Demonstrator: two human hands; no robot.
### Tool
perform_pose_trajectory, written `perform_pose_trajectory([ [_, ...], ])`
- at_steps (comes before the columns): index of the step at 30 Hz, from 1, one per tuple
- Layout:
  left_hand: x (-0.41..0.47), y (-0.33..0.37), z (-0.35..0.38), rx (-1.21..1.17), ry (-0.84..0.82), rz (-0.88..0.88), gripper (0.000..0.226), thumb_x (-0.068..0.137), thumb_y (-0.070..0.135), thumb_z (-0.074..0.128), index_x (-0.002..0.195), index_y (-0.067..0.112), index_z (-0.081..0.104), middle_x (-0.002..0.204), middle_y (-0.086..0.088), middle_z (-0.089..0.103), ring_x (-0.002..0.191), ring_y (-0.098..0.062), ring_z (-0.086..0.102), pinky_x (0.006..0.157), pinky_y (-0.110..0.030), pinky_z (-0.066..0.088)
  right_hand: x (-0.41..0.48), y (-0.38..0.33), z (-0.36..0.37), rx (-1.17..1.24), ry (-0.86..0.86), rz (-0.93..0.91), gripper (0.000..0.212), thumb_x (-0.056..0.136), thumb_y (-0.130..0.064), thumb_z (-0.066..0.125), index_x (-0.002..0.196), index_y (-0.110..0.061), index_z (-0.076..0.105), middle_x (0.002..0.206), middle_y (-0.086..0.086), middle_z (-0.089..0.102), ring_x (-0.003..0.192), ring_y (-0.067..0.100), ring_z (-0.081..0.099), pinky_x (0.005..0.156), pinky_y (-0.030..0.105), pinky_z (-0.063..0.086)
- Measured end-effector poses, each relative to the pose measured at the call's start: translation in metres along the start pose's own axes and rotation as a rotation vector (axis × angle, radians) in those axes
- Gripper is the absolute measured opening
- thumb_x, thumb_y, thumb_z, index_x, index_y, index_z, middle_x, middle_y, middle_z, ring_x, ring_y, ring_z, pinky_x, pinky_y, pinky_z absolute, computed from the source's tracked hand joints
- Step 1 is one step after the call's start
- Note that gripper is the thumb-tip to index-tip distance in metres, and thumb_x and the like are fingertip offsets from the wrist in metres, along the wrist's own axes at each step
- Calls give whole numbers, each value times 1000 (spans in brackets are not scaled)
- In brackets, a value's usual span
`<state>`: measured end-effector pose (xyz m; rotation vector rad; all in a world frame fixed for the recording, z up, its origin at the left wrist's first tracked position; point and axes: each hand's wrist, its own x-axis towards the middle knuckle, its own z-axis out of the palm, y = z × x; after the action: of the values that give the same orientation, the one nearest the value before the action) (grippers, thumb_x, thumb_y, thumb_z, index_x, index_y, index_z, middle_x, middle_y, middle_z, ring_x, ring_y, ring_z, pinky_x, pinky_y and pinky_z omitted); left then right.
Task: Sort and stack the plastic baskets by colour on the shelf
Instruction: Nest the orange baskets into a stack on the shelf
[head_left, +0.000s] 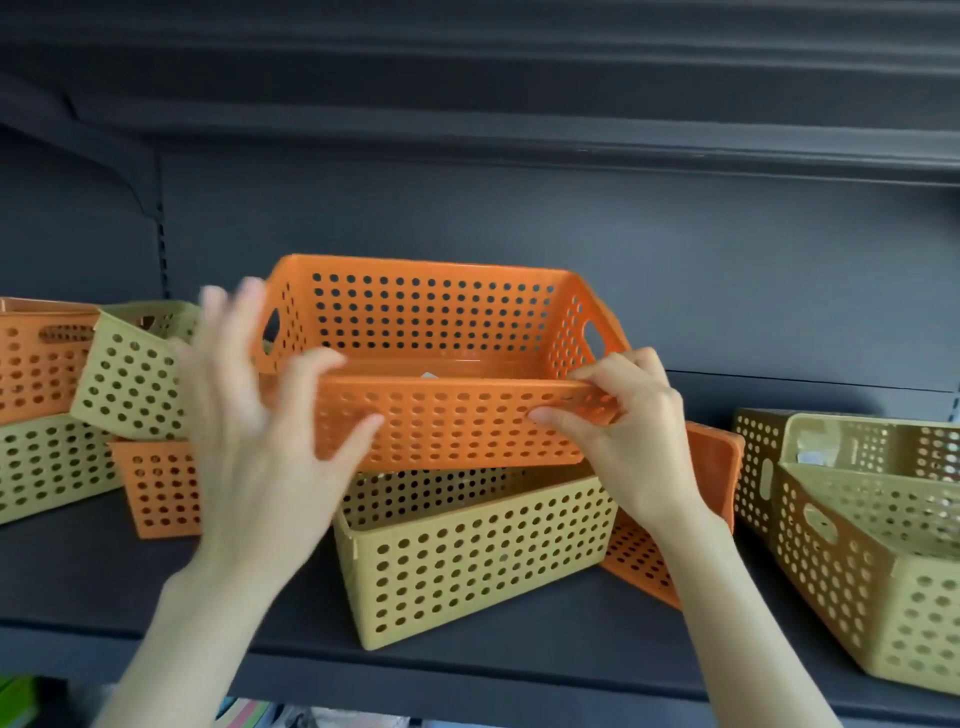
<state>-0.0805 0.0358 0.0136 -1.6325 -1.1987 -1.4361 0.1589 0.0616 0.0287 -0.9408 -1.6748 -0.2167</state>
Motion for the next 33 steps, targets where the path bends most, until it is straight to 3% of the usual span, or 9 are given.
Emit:
perform_pose_trajectory([
  [2,-1,7,12,142,-104,116,47,69,33,77,105,7,64,137,-18,47,135,-34,32,115,-51,-5,0,0,-6,-41,35,-64,26,66,-26,82,84,-14,69,78,-17,55,86,9,43,76,8,37],
  [5,2,26,26,75,-161,125,39,69,30,80,100,11,66,97,-6,69,95,-28,61,107,-46,20,-3,4,-15,-102,102,-109,26,65,-22,83,84,-12,69,84,-10,58,89,7,41,81,6,34],
  [8,7,39,34,-13,-105,150,30,67,25,82,90,13,68,81,0,67,76,-23,61,84,-35,29,-12,13,-24,-72,159,-55,39,69,-21,82,103,-15,63,116,-5,53,112,7,37,94,5,27],
  [10,9,45,40,-31,-89,147,29,66,24,82,90,13,69,80,1,67,75,-22,60,80,-34,27,-22,22,-32,10,172,74,65,72,-24,78,129,-22,46,143,-5,34,131,6,25,102,6,22],
  [13,7,48,48,-36,-67,123,29,67,23,82,90,12,69,80,0,67,74,-22,60,79,-35,26,-46,46,-44,-50,167,337,87,75,-27,76,144,-18,24,154,1,18,142,16,14,113,31,21],
  [16,3,50,55,-27,-25,110,24,71,23,80,90,11,69,81,-1,67,76,-23,59,81,-36,26,-70,71,-50,-54,95,580,78,79,-25,73,142,-11,29,144,11,32,133,26,33,108,42,32],
  [18,-2,53,60,-23,-1,113,21,77,26,75,90,12,69,81,-1,68,78,-23,57,83,-37,26,-79,84,-51,-50,45,668,61,81,-27,71,131,-10,41,128,11,46,111,24,53,91,39,47],
  [24,-20,63,71,13,35,91,24,79,30,69,92,10,69,85,-4,69,87,-22,52,88,-40,25,-81,97,-56,-175,86,627,21,84,-22,68,86,-11,50,74,-7,57,74,21,60,62,30,39],
  [33,-29,54,78,104,112,81,30,81,31,69,96,5,63,83,-11,67,88,-23,48,87,-41,24,-61,93,-58,129,190,622,23,88,-26,63,75,-15,47,70,2,61,59,15,61,50,25,45],
])
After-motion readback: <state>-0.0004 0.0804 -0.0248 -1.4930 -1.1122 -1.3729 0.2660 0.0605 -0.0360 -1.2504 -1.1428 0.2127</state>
